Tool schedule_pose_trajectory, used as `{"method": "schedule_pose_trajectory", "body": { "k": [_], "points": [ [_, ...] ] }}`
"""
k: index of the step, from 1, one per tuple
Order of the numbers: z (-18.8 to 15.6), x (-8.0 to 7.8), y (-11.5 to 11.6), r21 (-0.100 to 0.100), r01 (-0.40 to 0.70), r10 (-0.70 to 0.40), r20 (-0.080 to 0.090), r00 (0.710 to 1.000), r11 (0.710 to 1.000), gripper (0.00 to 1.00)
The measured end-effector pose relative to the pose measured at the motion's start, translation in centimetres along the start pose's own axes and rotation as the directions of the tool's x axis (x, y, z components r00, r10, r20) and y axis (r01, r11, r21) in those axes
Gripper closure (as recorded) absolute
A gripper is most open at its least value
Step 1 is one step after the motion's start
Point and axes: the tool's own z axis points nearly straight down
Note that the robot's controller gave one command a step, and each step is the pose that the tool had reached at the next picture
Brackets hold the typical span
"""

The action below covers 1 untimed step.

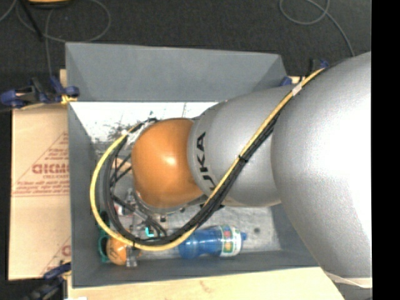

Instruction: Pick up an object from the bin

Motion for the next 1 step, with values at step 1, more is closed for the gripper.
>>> {"method": "schedule_pose_trajectory", "body": {
  "k": [1],
  "points": [
    [-0.36,-0.22,-0.06,-0.002,-0.003,0.003,0.007,1.0,1.0,0.0]
  ]
}}
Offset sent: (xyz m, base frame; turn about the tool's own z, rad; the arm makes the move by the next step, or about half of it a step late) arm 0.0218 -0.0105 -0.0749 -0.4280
